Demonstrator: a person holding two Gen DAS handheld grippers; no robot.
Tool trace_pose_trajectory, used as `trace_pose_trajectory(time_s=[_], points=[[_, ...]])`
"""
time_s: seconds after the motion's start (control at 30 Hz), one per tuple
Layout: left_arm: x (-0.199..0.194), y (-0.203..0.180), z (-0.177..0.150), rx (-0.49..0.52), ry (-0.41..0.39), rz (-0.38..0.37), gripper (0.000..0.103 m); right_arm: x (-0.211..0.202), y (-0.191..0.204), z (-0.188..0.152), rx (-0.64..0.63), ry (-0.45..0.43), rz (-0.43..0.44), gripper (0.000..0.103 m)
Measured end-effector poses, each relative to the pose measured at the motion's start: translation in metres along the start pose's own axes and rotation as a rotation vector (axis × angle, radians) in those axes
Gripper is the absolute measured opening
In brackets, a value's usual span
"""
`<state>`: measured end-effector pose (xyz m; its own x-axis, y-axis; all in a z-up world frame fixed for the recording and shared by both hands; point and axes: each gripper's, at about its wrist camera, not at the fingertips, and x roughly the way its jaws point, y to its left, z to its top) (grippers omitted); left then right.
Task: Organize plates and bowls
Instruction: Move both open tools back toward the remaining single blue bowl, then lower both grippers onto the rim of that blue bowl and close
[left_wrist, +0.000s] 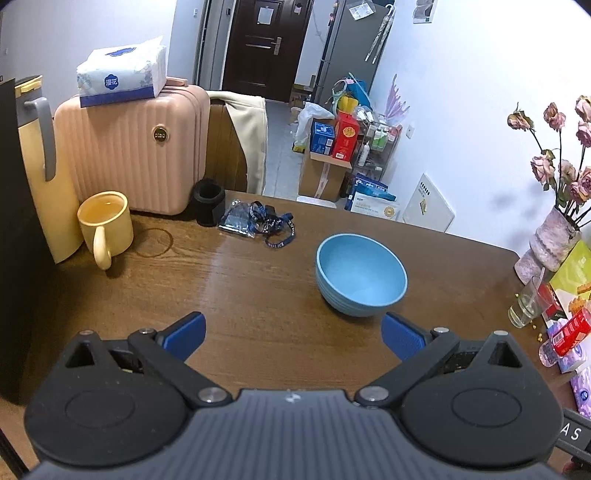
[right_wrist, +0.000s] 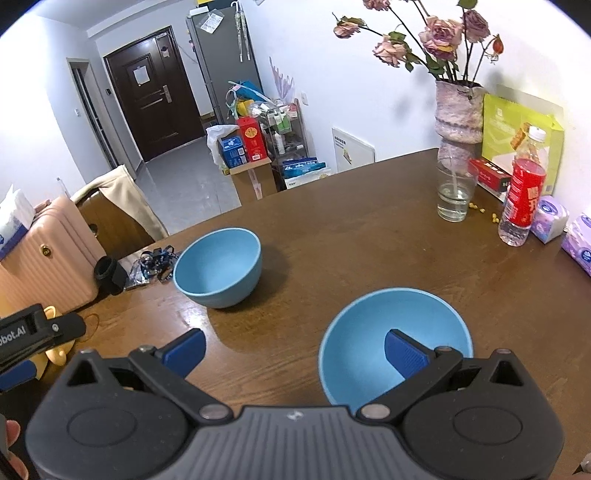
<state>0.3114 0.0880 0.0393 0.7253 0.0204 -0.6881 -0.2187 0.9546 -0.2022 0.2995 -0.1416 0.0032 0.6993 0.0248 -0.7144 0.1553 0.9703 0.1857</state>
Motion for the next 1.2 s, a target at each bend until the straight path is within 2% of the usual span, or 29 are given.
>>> trace_pose_trajectory(time_s=[0.37, 0.73, 1.2], points=[[0.029, 0.016, 0.028, 0.005, 0.025, -0.031, 0.103, 0.024, 0.032, 0.019, -0.003, 0.003, -0.024, 0.103], [0.061, 0.015, 0.059, 0.049, 0.049, -0.045, 0.103, 0.049, 0.056, 0.042, -0.02, 0.02, -0.035, 0.103], [0.123, 0.007, 0.092, 0.092, 0.138, -0.057, 0.103, 0.102, 0.088, 0.07, -0.044, 0.07, -0.065, 0.103]])
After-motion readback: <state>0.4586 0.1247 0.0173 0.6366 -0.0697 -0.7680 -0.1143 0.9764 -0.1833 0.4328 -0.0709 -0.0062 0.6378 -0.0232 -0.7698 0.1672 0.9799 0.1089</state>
